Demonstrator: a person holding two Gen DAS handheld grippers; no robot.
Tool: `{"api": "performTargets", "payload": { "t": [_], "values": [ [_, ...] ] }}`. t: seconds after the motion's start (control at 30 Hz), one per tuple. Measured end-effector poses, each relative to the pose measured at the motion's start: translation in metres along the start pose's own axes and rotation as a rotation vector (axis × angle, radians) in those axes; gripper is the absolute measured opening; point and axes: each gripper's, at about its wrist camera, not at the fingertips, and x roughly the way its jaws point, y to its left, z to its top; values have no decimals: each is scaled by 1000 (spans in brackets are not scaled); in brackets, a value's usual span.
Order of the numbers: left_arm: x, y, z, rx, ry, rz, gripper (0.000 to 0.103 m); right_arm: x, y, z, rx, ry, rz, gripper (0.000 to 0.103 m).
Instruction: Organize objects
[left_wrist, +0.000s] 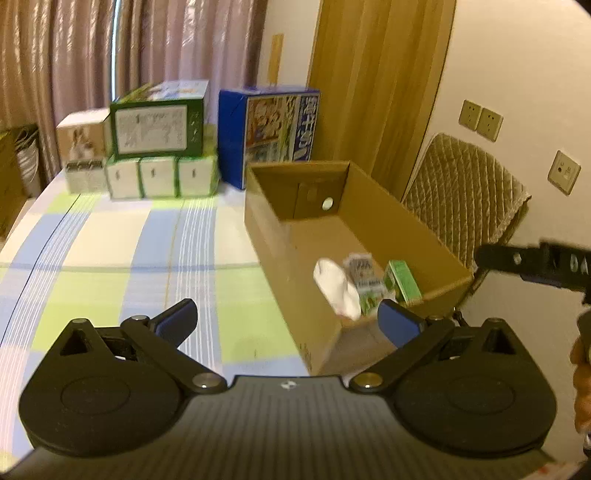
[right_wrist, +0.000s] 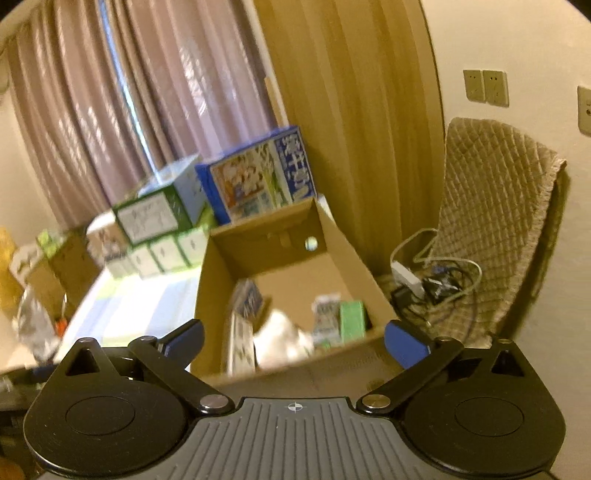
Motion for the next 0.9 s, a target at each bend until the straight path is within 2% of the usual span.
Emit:
{"api": "performTargets", "payload": {
  "t": [0.2, 0.33, 0.43, 0.9],
  "values": [
    [-33, -11, -29, 42, 28, 51, 102, -32, 7, -37, -54, 63, -23, 101],
    [-46, -6, -45, -14, 84, 43, 102, -44, 12, -56, -74, 94, -30, 101],
    [-56, -1, -52, -37, 94, 42, 102, -51, 15, -67, -72, 107, -30, 101],
    [-70, 8, -57, -63, 82, 59, 102, -59, 39, -81, -121, 130, -20, 101]
  ]
}}
